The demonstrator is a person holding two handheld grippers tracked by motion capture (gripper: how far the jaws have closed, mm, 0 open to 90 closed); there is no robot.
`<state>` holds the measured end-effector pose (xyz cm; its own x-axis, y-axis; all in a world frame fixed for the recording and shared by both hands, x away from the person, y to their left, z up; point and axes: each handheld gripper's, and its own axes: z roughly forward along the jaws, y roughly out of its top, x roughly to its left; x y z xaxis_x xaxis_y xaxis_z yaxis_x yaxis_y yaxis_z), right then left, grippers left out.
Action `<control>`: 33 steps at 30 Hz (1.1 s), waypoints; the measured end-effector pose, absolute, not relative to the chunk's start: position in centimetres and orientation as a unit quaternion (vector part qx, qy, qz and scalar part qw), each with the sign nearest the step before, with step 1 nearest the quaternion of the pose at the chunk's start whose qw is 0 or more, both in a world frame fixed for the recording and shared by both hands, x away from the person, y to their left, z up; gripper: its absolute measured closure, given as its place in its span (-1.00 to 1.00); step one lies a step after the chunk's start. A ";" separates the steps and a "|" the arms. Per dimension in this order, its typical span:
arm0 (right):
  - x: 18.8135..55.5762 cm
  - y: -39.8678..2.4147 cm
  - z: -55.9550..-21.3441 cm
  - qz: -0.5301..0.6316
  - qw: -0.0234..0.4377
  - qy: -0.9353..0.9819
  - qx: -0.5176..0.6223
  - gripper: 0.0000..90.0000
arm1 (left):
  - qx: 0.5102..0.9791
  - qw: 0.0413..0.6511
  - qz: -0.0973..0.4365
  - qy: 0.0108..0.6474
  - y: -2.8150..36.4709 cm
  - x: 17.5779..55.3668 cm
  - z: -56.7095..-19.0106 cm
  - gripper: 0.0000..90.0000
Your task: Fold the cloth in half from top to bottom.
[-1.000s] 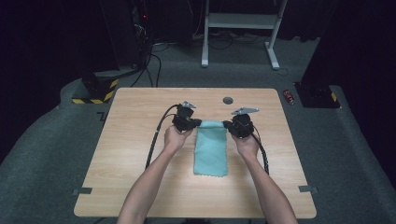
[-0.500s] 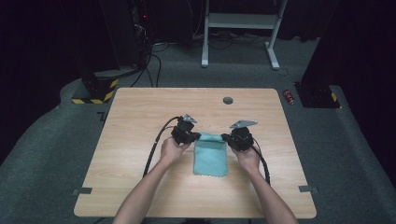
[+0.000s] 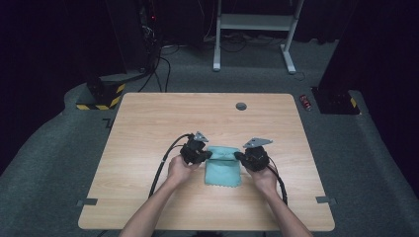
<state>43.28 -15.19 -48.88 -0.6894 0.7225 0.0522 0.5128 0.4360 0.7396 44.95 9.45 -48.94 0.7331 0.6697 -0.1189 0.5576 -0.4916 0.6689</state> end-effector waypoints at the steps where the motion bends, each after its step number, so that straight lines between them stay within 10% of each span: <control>1: 43.2 -15.2 -49.0 0.381 0.138 0.838 0.366 0.99 | 0.860 0.357 0.077 0.357 9.5 44.8 -49.0 0.98; 33: 39.8 -15.7 -49.6 0.391 0.129 0.843 0.347 0.99 | 0.868 0.361 0.109 0.323 9.5 40.6 -49.4 0.98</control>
